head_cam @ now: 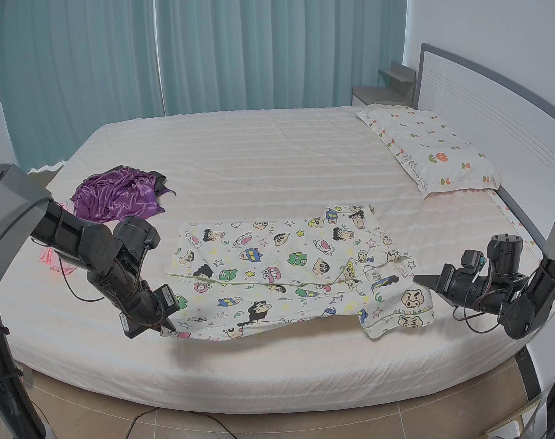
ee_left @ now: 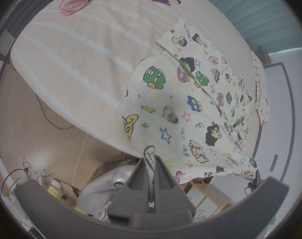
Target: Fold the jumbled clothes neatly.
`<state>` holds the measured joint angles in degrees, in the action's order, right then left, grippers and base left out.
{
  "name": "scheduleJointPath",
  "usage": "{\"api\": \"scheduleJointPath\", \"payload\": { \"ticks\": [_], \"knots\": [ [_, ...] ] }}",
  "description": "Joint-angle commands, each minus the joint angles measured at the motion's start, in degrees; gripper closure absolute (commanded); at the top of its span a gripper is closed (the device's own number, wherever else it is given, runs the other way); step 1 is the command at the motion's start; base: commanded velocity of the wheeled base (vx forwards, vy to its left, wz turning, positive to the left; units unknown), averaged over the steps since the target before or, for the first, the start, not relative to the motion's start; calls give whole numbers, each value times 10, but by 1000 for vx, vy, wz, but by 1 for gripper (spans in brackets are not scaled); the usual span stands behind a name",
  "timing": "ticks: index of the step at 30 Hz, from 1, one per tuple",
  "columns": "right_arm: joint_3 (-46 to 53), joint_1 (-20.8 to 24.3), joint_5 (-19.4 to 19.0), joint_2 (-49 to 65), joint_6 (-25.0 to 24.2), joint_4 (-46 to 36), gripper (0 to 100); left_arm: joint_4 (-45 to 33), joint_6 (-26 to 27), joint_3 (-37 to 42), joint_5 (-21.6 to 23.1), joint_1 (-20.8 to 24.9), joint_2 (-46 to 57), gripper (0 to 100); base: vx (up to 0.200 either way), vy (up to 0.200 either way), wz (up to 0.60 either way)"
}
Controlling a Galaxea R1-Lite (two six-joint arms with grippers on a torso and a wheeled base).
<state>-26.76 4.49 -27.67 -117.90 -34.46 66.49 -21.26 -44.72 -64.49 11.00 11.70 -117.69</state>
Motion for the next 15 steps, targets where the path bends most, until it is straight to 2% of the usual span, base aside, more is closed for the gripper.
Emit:
{"api": "scheduleJointPath", "payload": {
  "ticks": [1, 7, 11, 12, 15],
  "knots": [
    [0, 2, 0, 4, 0, -1, 100, -1, -1, -18, 1, 0, -6, 100, 0, 0, 0],
    [-32, 6, 2, -2, -10, -9, 100, -6, -6, -79, 1, -1, -39, 100, 0, 0, 0],
    [-63, 6, 4, -4, -20, -37, 100, -27, -13, -116, 0, -1, -61, 100, 0, 0, 0],
    [-90, 6, 5, -5, -21, -68, 100, -52, -17, -157, 0, -5, -85, 100, 0, 0, 0],
    [-109, 7, 5, -8, -22, -87, 100, -66, -22, -192, 1, -13, -102, 100, 0, 0, 0]
  ]
}}
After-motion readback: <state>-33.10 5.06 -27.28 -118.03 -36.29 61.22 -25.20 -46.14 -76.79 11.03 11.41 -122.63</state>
